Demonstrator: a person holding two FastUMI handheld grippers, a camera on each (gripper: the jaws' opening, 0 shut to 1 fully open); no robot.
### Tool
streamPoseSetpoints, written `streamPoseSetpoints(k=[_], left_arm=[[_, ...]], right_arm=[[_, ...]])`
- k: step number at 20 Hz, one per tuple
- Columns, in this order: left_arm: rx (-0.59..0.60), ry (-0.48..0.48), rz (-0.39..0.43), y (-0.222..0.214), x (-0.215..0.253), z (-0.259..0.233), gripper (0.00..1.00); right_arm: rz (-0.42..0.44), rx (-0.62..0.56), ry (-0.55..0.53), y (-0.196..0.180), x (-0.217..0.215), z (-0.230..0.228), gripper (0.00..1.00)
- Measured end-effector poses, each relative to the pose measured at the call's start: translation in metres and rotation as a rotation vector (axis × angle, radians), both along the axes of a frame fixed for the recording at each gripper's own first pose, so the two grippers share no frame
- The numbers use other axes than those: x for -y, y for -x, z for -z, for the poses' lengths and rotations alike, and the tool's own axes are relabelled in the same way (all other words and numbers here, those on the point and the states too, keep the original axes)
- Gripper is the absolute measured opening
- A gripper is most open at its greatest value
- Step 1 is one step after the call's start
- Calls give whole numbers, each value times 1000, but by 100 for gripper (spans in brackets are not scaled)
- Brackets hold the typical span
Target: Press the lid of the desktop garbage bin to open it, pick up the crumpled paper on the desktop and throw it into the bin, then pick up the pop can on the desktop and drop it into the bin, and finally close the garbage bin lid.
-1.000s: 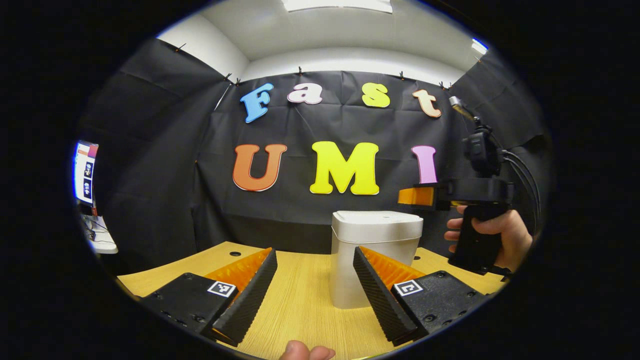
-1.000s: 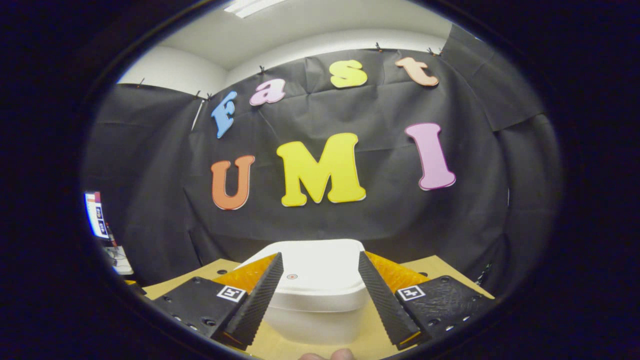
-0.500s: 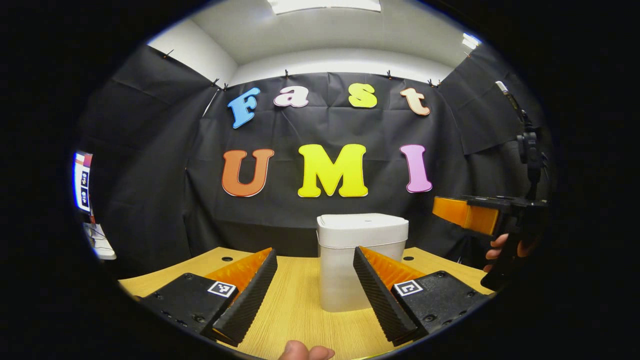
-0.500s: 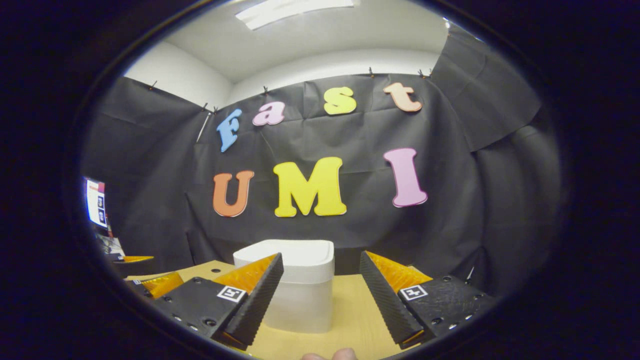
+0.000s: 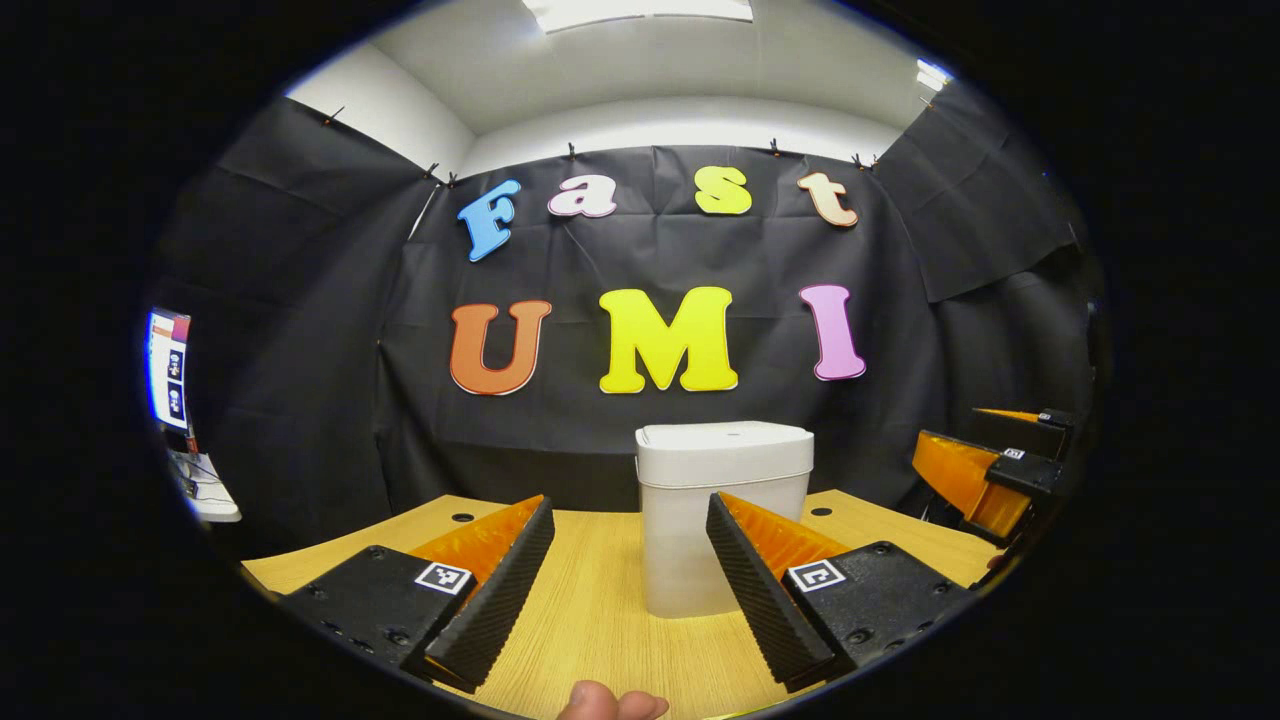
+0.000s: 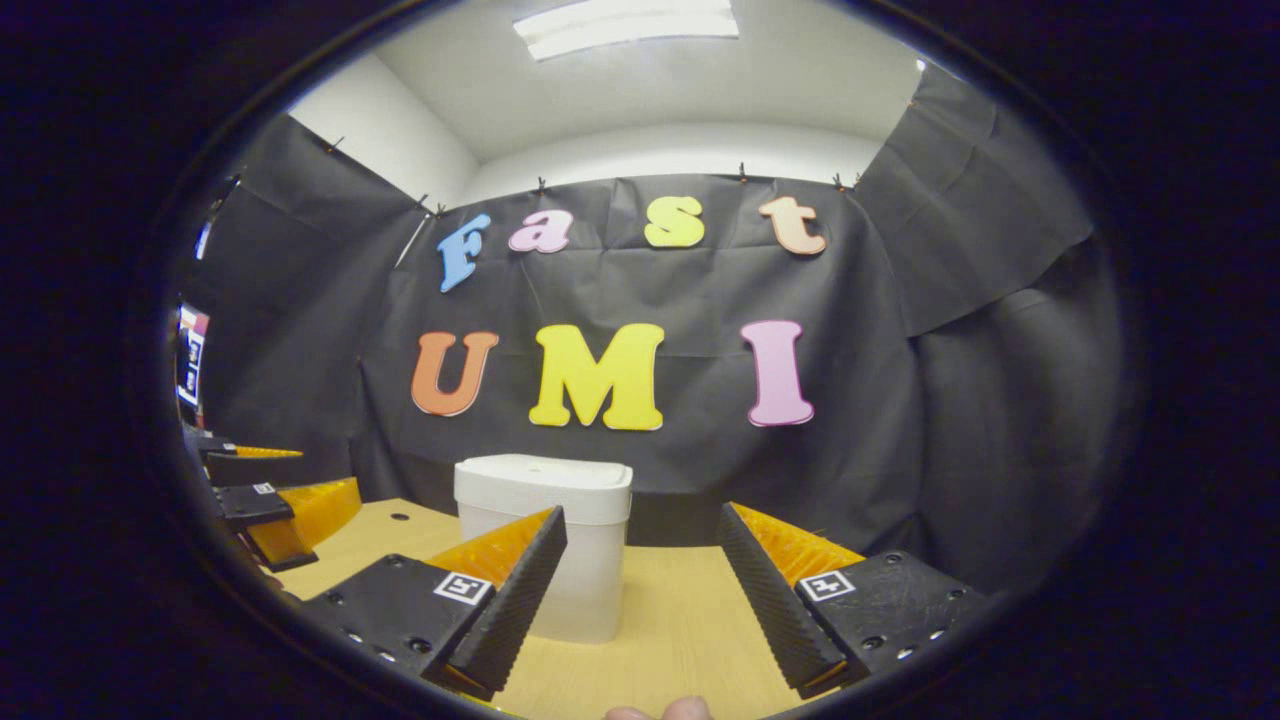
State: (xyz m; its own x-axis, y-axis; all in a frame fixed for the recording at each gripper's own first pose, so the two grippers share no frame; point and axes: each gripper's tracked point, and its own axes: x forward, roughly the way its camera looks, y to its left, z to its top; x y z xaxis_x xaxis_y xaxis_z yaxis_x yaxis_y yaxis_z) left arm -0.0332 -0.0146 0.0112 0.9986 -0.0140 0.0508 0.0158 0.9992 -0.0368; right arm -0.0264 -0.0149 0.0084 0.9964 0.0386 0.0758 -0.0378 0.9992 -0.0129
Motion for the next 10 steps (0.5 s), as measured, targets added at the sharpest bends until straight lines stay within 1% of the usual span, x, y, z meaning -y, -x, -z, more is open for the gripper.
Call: streamPoseSetpoints(k=[1,2,4,5,6,10], left_arm=[[3,-4,-10,2,-2,1,99],[3,-10,-18,3,-3,2,99],[-3,-16,-25,4,-4,8,99],[-3,-11,-21,5,-3,10,99],[-5,-7,-16,5,-1,11,99],[-2,-12,-21,5,-4,12,99]], right_arm=[[-7,-4,-7,2,-4,4,92],[-8,-6,-11,3,-5,7,95],[-7,-4,-3,4,-7,13,95],[-6,-3,5,4,-7,15,93],[-2,-1,6,4,-8,16,95],[11,-8,-2,2,-6,20,95]])
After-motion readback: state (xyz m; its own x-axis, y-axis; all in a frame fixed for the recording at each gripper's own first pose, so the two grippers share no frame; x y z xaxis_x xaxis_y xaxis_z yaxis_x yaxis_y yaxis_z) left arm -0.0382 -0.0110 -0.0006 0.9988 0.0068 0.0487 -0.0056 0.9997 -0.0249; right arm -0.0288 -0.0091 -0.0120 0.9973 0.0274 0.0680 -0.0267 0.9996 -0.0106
